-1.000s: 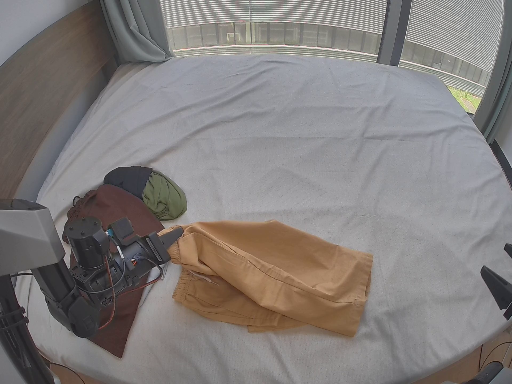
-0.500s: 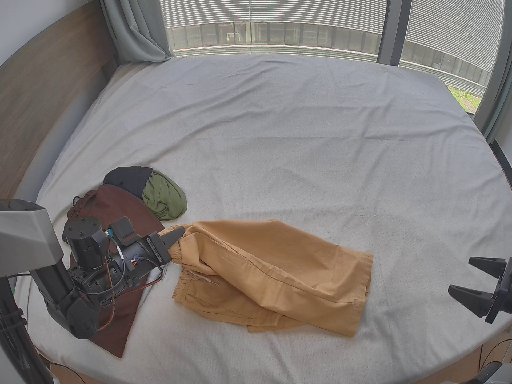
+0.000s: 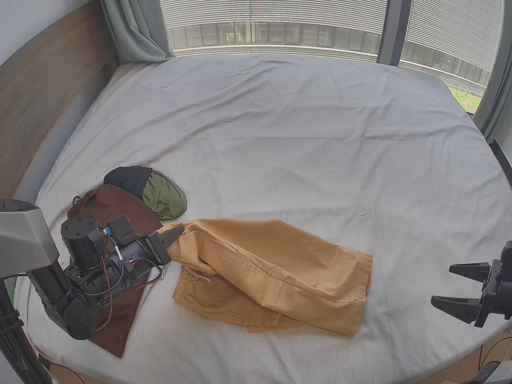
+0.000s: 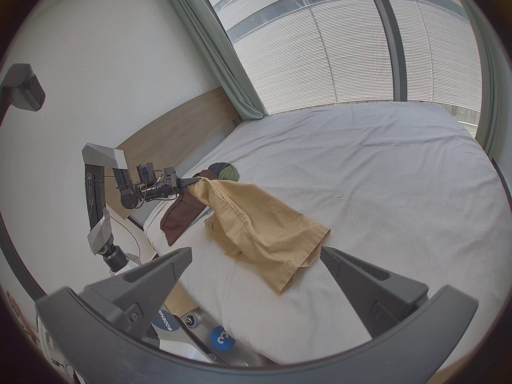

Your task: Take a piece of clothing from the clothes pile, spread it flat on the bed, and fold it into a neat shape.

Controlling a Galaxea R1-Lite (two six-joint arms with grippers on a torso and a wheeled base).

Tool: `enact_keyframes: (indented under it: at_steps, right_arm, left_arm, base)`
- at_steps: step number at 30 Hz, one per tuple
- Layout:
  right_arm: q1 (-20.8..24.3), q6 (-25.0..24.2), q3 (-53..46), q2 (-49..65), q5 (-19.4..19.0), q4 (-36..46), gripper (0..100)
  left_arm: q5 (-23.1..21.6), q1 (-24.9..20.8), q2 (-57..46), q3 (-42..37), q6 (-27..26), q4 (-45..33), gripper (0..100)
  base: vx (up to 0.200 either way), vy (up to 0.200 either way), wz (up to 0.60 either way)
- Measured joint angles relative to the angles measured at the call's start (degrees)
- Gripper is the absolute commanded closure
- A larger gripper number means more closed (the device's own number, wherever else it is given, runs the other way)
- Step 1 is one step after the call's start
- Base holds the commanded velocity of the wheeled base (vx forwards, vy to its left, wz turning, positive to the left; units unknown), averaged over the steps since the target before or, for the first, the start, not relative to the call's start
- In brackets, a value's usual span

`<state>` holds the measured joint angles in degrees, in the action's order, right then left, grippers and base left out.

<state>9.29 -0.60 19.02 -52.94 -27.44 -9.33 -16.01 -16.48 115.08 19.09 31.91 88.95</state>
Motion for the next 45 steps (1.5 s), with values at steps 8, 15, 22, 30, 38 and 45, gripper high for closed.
enact_keyframes:
  at_steps: [8, 15, 22, 30, 38, 45]
  right_arm:
    - [1.16, -0.46, -1.05, -4.27, 0.02, -4.05, 0]
    - [1.32, -3.43, -0.61, -8.94, 0.02, -10.4, 0]
    - [1.95, -4.75, -1.52, -15.93, 0.07, -17.36, 0]
    - [2.95, -6.88, -2.4, -23.32, 0.1, -19.14, 0]
    - [5.4, -10.02, -4.55, -30.38, -0.01, -26.81, 0]
    - [6.44, -11.8, -6.78, -36.8, -0.01, -32.72, 0]
  left_arm:
    - [-0.41, 0.26, -2.34, -0.71, -0.04, 0.0, 100]
    - [-0.41, 0.33, -2.73, -0.51, -0.04, 0.0, 100]
    - [-0.41, 0.55, -2.16, -0.41, -0.04, 0.02, 100]
    - [-0.44, 1.18, -1.11, -0.27, -0.01, 0.02, 100]
    - [-0.41, 1.39, -0.5, -0.51, 0.0, 0.05, 100]
    - [-0.41, 1.5, 0.77, -0.66, 0.05, 0.02, 100]
  base:
    - [0.0, 0.0, 0.0]
    - [0.0, 0.0, 0.0]
    - [0.0, 0.0, 0.0]
    - [0.0, 0.0, 0.0]
    - [0.0, 0.0, 0.0]
    - [0.0, 0.0, 0.0]
